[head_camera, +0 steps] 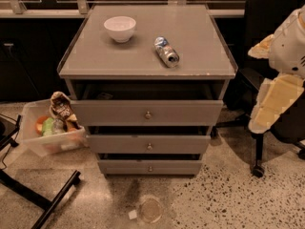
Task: Open bottom drawer
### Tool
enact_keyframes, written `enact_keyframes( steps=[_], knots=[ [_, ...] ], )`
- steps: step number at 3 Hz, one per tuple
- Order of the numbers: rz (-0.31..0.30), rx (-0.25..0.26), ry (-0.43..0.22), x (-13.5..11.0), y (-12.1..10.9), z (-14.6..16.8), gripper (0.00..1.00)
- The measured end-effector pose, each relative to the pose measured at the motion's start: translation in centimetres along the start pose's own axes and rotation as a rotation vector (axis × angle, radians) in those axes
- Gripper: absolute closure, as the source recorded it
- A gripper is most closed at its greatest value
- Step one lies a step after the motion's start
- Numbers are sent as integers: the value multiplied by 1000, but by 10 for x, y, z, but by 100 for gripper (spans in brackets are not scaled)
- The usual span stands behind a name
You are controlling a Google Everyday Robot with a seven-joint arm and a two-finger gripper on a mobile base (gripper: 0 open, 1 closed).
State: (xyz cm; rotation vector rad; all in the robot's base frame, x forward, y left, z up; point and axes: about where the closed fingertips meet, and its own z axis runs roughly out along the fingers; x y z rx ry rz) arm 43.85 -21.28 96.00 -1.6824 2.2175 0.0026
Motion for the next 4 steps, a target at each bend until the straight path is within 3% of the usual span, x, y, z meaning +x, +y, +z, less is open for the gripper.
enact_keyframes(
  steps=[1, 2, 3, 4],
  knots=[
    [90, -59, -139, 6, 23, 46, 0],
    [223, -125, -288, 12, 59, 109, 0],
    [338, -215, -380, -6, 98, 185, 0],
    [411, -313, -406, -35, 134, 267, 0]
  ],
)
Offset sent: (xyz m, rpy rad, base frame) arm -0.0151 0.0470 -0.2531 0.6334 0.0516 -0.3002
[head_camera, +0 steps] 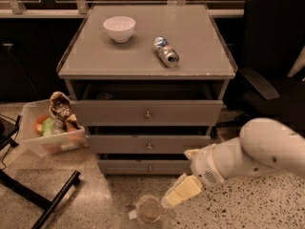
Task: Open bottom drawer
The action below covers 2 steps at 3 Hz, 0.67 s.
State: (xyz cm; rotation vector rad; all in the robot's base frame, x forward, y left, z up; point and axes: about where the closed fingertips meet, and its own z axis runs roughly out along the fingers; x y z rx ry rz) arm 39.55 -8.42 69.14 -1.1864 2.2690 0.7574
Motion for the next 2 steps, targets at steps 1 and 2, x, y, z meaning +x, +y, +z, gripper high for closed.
enact_keyframes(
  steps=[1, 2],
  knots=[
    [18, 58, -38, -3, -18, 16, 0],
    [17, 60, -39, -3, -19, 16, 0]
  ],
)
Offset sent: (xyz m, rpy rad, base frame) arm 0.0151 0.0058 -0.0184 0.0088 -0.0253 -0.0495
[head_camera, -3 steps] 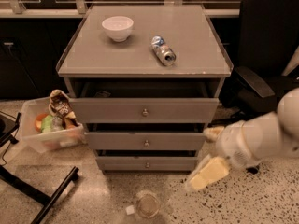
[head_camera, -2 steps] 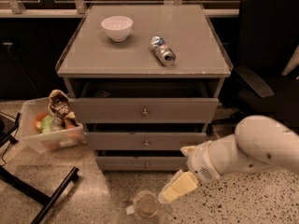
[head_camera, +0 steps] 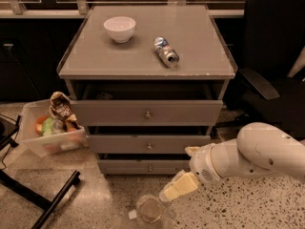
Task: Open bottom drawer
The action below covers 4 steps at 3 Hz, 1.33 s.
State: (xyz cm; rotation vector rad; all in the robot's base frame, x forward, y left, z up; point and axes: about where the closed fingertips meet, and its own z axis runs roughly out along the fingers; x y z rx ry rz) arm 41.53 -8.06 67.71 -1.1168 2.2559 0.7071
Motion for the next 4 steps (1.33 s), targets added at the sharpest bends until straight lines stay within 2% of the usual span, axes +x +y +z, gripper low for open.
enact_keyframes(
  steps=[1, 2, 3, 4],
  knots=[
    [32, -35, -2, 16, -11, 22, 0],
    [60, -43, -43, 50, -46, 60, 0],
    [72, 15, -116, 87, -92, 104, 0],
    [45, 122, -214, 106, -138, 149, 0]
  ],
)
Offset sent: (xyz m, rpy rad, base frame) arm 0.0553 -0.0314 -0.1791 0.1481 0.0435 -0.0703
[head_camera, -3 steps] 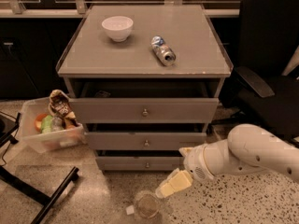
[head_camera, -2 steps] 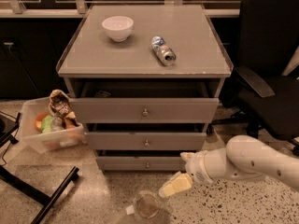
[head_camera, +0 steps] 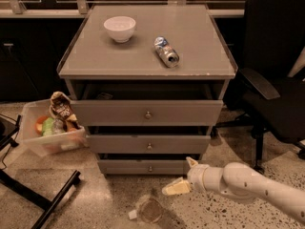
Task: Open bottom drawer
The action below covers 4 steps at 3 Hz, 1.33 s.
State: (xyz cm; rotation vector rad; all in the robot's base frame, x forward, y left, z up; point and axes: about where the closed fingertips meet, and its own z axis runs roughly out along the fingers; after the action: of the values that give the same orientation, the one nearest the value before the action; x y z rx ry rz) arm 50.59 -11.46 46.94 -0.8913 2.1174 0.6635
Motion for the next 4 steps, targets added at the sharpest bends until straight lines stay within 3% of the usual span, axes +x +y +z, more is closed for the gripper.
enact_keyframes(
  steps=[1, 2, 3, 4],
  knots=[
    [50, 29, -9, 30, -6, 27, 0],
    [50, 29, -9, 30, -6, 27, 0],
    [81, 66, 18, 49, -30, 41, 0],
    [120, 123, 62, 79, -73, 68, 0]
  ],
)
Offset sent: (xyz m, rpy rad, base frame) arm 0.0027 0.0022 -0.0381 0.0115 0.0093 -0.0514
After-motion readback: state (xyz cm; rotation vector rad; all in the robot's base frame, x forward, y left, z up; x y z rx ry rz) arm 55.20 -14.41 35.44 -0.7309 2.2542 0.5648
